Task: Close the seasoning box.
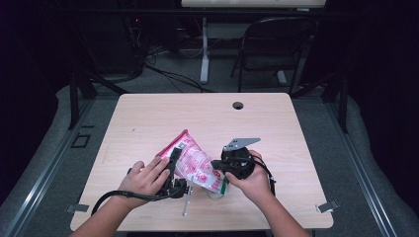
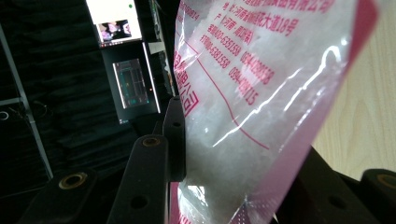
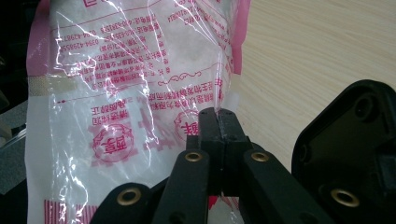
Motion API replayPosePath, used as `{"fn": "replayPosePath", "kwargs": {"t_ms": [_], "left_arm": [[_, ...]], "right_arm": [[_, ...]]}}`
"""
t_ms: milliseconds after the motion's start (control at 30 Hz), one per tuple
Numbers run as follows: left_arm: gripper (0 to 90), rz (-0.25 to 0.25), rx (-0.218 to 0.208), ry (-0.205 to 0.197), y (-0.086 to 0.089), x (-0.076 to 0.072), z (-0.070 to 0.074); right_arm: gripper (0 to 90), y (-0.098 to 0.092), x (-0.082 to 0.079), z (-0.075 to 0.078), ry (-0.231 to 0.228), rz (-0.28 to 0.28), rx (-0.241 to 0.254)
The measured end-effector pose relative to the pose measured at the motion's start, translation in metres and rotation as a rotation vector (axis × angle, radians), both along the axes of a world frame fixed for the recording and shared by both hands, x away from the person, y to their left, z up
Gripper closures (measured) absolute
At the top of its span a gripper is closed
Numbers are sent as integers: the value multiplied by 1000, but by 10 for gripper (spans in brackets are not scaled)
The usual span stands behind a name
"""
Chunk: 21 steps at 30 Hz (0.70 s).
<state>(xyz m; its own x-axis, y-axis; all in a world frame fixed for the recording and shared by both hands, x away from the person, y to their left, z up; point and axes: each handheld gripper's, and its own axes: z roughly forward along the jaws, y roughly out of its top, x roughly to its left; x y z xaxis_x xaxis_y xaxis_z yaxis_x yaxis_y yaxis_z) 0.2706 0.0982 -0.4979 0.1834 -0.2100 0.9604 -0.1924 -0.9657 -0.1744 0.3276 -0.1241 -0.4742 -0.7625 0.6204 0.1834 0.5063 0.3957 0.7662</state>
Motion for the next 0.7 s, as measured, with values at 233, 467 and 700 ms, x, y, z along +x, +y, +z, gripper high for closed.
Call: {"fn": "replayPosePath", "kwargs": {"t_ms": [233, 467, 700], "left_arm": [[679, -3, 1, 1, 0, -2, 0], [680, -10, 18, -1, -1, -4, 1], [680, -12, 17, -4, -1, -4, 1]], "right_arm": [[900, 0, -3, -1, 4, 3, 3], [900, -2, -6, -2, 2, 4, 8], [900, -2, -7, -2, 6, 4, 10]]}}
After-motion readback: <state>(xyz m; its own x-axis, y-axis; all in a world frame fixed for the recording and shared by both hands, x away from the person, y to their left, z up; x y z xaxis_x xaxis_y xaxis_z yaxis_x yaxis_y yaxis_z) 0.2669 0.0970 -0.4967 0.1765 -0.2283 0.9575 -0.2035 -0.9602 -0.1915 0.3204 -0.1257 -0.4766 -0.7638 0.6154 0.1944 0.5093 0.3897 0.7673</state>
